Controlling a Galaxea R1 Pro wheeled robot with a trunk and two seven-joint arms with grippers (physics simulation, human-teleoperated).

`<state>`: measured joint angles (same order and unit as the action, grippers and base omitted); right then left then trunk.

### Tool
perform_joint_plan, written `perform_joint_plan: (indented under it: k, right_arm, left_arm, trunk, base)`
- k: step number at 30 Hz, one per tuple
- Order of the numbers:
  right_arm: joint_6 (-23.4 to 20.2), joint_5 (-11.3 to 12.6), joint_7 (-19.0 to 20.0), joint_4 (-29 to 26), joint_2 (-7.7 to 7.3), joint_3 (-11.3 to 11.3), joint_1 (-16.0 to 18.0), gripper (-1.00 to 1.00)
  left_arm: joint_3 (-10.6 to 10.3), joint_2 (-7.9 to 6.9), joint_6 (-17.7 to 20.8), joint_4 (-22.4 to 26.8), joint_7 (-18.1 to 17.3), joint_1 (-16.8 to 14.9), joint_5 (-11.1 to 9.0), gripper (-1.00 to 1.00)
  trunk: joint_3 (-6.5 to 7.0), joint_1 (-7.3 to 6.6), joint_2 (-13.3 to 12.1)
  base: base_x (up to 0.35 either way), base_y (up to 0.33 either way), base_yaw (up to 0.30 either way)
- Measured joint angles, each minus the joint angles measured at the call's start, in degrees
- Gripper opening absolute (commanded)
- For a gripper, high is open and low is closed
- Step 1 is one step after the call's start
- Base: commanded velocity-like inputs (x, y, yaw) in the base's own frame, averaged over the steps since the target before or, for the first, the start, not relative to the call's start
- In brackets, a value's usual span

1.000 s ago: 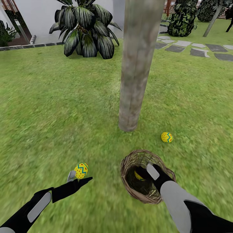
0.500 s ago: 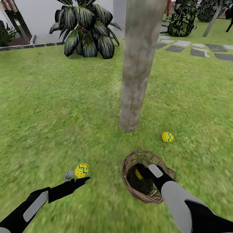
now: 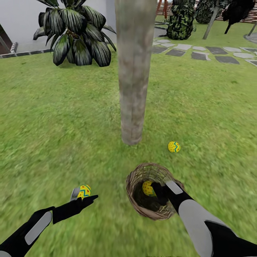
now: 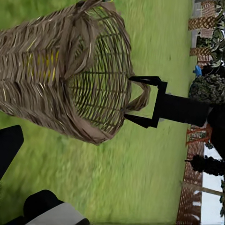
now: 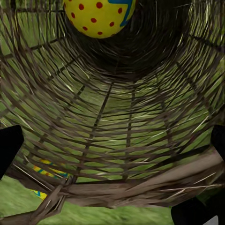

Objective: Take the three Easter eggs out of the wicker basket on the lawn in the garden, then place them on the lawn next to a single tree (choose any tree) so that all three eggs are next to the same tree and none are left in the basket.

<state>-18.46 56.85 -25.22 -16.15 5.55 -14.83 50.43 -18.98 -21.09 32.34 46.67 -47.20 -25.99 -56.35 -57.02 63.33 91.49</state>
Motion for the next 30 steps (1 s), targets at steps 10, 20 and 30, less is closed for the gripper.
perform_joint_plan:
  k: [10, 20, 30]
  right_arm:
    - [0.0, 6.1, 0.0, -0.3, -0.82, 0.1, 0.0, 1.0]
    - [0.0, 6.4, 0.0, -0.2, -1.08, 0.1, 0.0, 1.0]
    - [0.0, 6.4, 0.0, -0.2, -1.2, 0.0, 0.0, 1.0]
  left_arm:
    - [0.0, 0.07, -0.1, -0.8, 0.1, 0.0, 0.1, 1.0]
    - [0.0, 0.09, -0.1, -0.8, 0.1, 0.0, 0.0, 1.0]
    - [0.0, 0.12, 0.0, -1.5, 0.1, 0.0, 0.1, 1.0]
  trunk:
    - [0.14, 0.0, 0.0]
    - [0.22, 0.0, 0.0]
    - [0.49, 0.0, 0.0]
  base:
    - [0.154, 0.185, -0.128]
    - [0.152, 0.177, -0.171]
    - [0.025, 0.02, -0.286]
